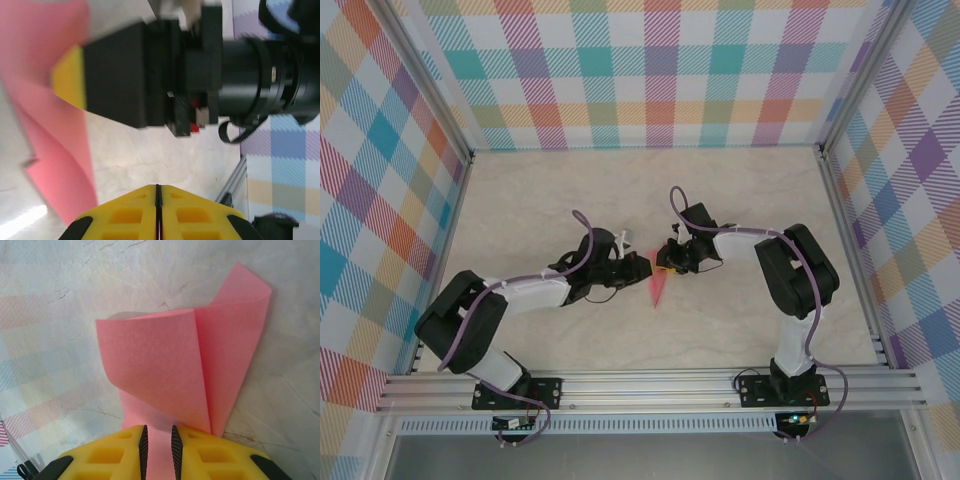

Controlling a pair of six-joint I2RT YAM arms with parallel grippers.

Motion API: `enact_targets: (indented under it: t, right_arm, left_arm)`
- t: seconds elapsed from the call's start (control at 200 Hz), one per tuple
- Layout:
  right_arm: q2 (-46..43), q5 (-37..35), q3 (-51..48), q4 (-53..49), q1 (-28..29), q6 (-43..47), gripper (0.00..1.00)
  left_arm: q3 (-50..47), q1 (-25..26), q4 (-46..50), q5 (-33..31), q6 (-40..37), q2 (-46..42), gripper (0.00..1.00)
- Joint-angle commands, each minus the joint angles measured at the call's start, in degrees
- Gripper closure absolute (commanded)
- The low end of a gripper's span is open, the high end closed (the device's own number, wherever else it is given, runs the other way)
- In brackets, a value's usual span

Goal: Fold a paper plane with a square sheet of paper (fold left side to right side)
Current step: Fold the wing for the fifth time at the center of the table.

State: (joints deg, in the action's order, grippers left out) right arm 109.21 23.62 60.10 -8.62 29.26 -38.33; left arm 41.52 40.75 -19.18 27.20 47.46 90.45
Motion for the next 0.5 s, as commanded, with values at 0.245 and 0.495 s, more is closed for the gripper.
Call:
enact_targets:
  t: [0.245, 0.495]
  right_arm:
    - [2.4, -2.3, -1.6, -5.0, -0.1, 1.1, 0.77]
    - [2.6, -2.3, -1.5, -5.2, -0.1, 1.4, 0.77]
  left_arm:
    - [3.7, 2.7, -2.5, 1.0, 1.1, 9.8, 0.92]
    - [1.7, 2.7, -3.7, -0.4, 2.7, 11.6, 0.93]
